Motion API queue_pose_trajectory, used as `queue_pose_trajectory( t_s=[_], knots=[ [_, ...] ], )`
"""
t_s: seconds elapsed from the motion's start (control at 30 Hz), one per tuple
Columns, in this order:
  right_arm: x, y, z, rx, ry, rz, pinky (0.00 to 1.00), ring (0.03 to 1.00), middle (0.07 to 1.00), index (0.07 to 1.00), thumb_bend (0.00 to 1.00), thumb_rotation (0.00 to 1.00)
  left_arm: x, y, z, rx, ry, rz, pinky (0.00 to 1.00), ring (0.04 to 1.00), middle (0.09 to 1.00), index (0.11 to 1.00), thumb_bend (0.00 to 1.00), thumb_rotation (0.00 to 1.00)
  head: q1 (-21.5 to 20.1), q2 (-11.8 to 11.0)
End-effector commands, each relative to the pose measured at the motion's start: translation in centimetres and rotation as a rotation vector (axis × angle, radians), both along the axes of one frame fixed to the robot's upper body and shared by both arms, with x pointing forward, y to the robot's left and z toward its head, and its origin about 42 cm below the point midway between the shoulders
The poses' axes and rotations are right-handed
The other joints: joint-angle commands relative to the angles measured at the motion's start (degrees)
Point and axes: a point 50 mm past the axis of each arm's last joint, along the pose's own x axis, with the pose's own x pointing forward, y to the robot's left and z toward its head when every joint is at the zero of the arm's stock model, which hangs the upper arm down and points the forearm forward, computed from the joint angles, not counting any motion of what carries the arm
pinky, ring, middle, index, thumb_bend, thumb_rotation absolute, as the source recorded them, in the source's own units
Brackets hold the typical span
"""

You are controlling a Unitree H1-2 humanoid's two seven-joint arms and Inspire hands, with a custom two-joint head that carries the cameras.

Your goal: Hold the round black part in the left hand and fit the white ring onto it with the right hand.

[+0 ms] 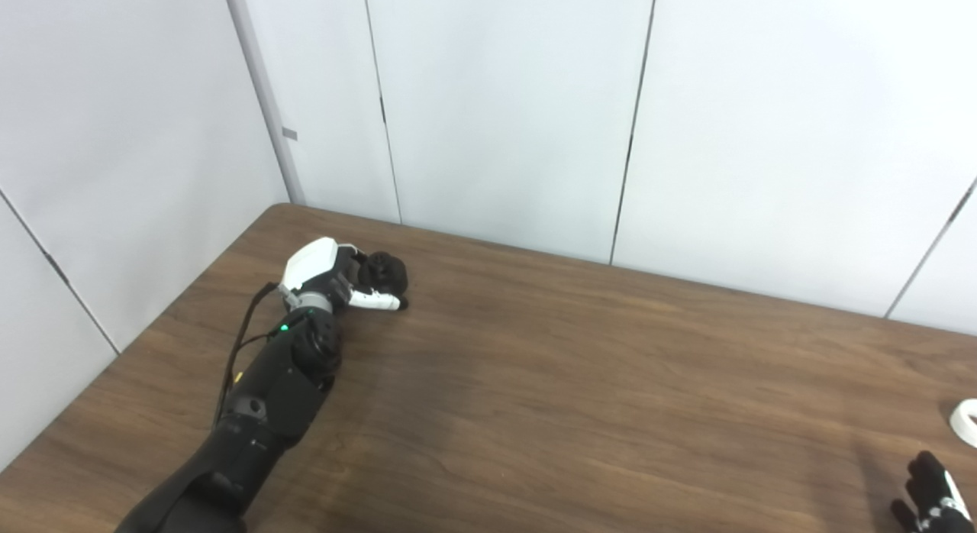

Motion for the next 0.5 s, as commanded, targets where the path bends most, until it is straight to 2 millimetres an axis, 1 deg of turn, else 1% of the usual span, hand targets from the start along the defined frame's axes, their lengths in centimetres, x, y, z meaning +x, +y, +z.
queue_pose_trajectory(
  t_s=[0.0,0.03,0.07,0.1,0.13,0.17,0.23,0.47],
  knots=[
    [-1.87,-0.33,-0.81,-0.008,0.044,-0.011,1.0,1.0,0.98,0.971,0.47,1.0,1.16,1.01,3.15,0.076,-0.092,-0.004,1.0,0.971,0.873,0.632,0.9,0.23,0.07,0.1],
    [-1.87,-0.35,-0.83,-0.017,0.044,-0.013,1.0,1.0,0.976,0.969,0.48,1.0,1.15,1.07,3.1,0.078,-0.089,-0.008,1.0,0.967,0.858,0.605,0.88,0.2,0.07,0.1],
    [-1.87,-0.38,-0.86,-0.014,0.042,-0.007,1.0,1.0,0.98,0.972,0.49,1.0,1.14,1.12,3.05,0.077,-0.083,-0.012,1.0,0.957,0.835,0.55,0.74,0.13,0.07,0.1],
    [-1.86,-0.42,-0.89,-0.016,0.04,-0.004,1.0,1.0,0.982,0.973,0.49,1.0,1.15,1.17,2.99,0.078,-0.076,-0.016,1.0,0.954,0.831,0.538,0.7,0.12,0.07,0.1],
    [-1.86,-0.44,-0.9,-0.017,0.04,-0.003,1.0,1.0,0.984,0.976,0.49,1.0,1.15,1.22,2.92,0.081,-0.071,-0.02,1.0,0.942,0.813,0.512,0.61,0.09,0.07,0.1],
    [-1.85,-0.44,-0.89,-0.016,0.038,-0.002,1.0,1.0,0.984,0.976,0.5,1.0,1.17,1.29,2.83,0.086,-0.068,-0.024,1.0,0.925,0.793,0.496,0.56,0.07,0.07,0.1],
    [-1.84,-0.41,-0.86,-0.014,0.036,-0.002,1.0,1.0,0.981,0.977,0.49,1.0,1.18,1.43,2.65,0.101,-0.063,-0.034,1.0,0.906,0.774,0.486,0.53,0.05,0.0,-0.05],
    [-1.76,-0.46,-0.88,0.0,0.034,-0.003,1.0,1.0,0.983,0.98,0.48,1.0,1.1,1.72,2.26,0.134,-0.051,-0.053,1.0,0.889,0.761,0.483,0.52,0.05,0.09,-0.02]
  ],
)
